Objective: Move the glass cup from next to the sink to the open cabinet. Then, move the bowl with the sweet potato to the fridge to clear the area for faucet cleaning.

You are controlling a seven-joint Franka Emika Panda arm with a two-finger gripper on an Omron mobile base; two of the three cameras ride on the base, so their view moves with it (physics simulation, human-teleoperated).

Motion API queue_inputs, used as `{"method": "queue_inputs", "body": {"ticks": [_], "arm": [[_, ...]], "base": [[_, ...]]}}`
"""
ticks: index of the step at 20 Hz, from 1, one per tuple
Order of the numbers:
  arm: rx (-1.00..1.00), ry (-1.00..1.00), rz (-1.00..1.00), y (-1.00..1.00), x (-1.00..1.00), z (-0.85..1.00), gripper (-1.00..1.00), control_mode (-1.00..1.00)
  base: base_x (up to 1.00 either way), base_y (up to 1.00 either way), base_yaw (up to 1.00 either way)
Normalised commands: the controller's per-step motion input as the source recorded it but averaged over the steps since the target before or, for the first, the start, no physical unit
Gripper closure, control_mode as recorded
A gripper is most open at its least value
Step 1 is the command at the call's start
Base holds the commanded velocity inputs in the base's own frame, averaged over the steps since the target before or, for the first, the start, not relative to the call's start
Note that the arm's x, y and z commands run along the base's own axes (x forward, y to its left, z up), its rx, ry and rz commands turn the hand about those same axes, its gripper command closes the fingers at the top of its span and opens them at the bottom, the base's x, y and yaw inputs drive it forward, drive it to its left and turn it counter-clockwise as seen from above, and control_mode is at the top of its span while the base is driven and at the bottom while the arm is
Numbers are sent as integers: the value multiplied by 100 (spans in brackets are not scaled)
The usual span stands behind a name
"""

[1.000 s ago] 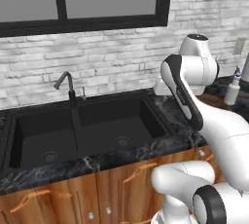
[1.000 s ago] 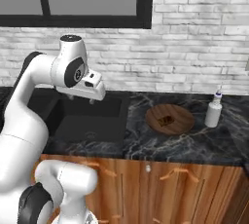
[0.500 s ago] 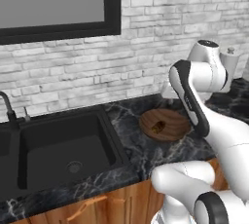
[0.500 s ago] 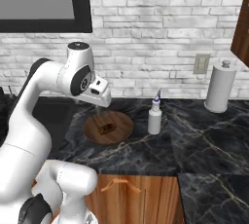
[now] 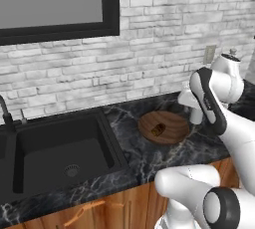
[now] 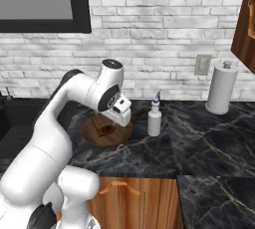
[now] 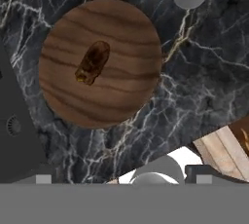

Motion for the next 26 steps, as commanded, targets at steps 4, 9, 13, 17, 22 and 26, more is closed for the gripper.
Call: {"method": "queue_inputs", "body": {"ticks": [4, 9, 13, 17, 22, 26], "arm": [[13, 0, -20, -64, 72, -58, -100, -100], [0, 0, -10, -17, 77, -42, -100, -100], [0, 2, -8, -1, 26, -70, -100, -100], [1, 3, -3, -4, 6, -82, -100, -100], [1, 0, 0, -4, 0, -42, -100, -100], [2, 0, 0, 6, 17, -28, -100, -100]], "base": [[0, 0, 0], [0, 0, 0], [0, 0, 0], [0, 0, 0], [0, 0, 0], [0, 0, 0]]}}
